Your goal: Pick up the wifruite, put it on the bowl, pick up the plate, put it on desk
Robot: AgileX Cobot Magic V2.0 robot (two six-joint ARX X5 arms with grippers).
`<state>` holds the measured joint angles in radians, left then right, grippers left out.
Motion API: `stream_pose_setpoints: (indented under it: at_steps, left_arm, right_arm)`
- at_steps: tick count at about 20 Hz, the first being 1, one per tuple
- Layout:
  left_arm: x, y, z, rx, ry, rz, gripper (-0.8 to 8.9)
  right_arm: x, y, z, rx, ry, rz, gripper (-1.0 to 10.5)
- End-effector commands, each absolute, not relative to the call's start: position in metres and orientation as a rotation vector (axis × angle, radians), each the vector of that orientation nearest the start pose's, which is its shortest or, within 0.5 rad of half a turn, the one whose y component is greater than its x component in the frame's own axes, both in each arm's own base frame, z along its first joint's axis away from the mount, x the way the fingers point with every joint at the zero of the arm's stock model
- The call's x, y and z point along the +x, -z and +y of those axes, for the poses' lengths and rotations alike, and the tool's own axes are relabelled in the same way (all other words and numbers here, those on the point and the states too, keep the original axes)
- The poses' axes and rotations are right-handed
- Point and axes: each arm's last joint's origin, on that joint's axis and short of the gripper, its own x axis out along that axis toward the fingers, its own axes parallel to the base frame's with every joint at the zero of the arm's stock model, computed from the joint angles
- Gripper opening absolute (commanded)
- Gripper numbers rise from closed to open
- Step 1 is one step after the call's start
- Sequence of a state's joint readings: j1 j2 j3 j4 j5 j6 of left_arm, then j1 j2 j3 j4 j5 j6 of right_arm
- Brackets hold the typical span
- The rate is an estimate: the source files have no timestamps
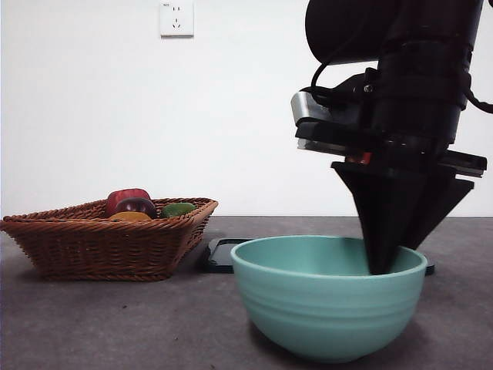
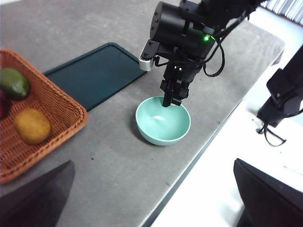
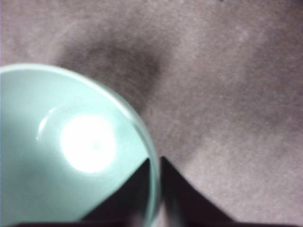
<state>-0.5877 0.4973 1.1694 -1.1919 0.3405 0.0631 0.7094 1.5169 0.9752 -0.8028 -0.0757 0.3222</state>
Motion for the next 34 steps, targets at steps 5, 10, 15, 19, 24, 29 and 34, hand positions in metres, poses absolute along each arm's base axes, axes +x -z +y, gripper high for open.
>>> stream_pose_setpoints:
  at_steps: [5,10,15,19,24,29,34]
  left_arm:
    - [0.015,-0.386,-0.022,0.169,0.948,0.462,6.93]
    - [0.015,-0.386,-0.022,0.167,0.948,0.463,6.93]
    - [0.015,-0.386,-0.022,0.166,0.948,0.463,6.93]
    - [0.015,-0.386,-0.022,0.146,0.942,0.473,6.93]
    - [0.015,-0.386,-0.022,0.116,0.935,0.48,6.92]
    - [0.015,-0.386,-0.022,0.051,0.917,0.513,6.85]
    - [0.015,-0.386,-0.022,0.047,0.915,0.516,6.84]
  right_arm:
    - [0.198,-0.221,0.172,-0.189,-0.397,1.306,5.0]
    - [0.172,-0.282,0.149,-0.115,-0.448,1.147,6.1]
    - [0.116,-0.332,0.102,-0.027,-0.508,0.995,6.1]
    - [0.07,-0.349,0.062,0.046,-0.534,0.886,6.1]
    - [0.026,-0.354,0.024,0.119,-0.587,0.769,6.1]
    - [0.007,-0.353,0.007,0.158,-0.613,0.677,6.1]
    - [0.004,-0.354,0.004,0.163,-0.605,0.655,6.1]
